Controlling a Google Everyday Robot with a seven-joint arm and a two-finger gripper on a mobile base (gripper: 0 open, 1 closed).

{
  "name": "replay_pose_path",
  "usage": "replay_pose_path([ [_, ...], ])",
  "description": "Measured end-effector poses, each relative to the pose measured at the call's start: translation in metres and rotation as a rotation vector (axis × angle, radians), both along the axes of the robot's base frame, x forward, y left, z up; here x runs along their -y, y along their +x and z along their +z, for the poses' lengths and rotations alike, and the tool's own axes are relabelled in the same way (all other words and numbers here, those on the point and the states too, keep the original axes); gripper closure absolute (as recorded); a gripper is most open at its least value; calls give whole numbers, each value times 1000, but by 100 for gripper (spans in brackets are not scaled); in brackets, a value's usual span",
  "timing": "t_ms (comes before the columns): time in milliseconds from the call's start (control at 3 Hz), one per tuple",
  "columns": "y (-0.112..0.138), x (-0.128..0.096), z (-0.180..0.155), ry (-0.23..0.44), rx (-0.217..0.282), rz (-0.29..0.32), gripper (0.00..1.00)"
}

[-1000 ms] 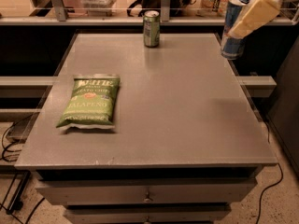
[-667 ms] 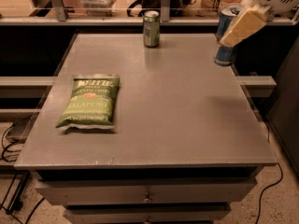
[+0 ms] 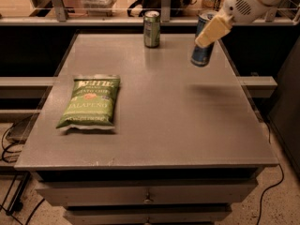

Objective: Move redbull can near green can

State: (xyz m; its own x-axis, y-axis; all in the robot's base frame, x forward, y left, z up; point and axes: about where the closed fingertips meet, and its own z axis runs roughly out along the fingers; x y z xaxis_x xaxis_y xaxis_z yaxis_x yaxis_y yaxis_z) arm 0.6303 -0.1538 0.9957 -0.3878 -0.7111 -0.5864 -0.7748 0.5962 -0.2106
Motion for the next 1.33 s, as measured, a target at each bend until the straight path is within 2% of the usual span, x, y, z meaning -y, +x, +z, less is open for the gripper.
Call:
replay_pose_path([
  [333,29,-12,-4,52,12,-76,100],
  [667,62,-22,-12,69,22,-144,100],
  [1000,91,-31,-23,82,19,-178,100],
  [1333,120,-40,-35,91,38,-188,100],
])
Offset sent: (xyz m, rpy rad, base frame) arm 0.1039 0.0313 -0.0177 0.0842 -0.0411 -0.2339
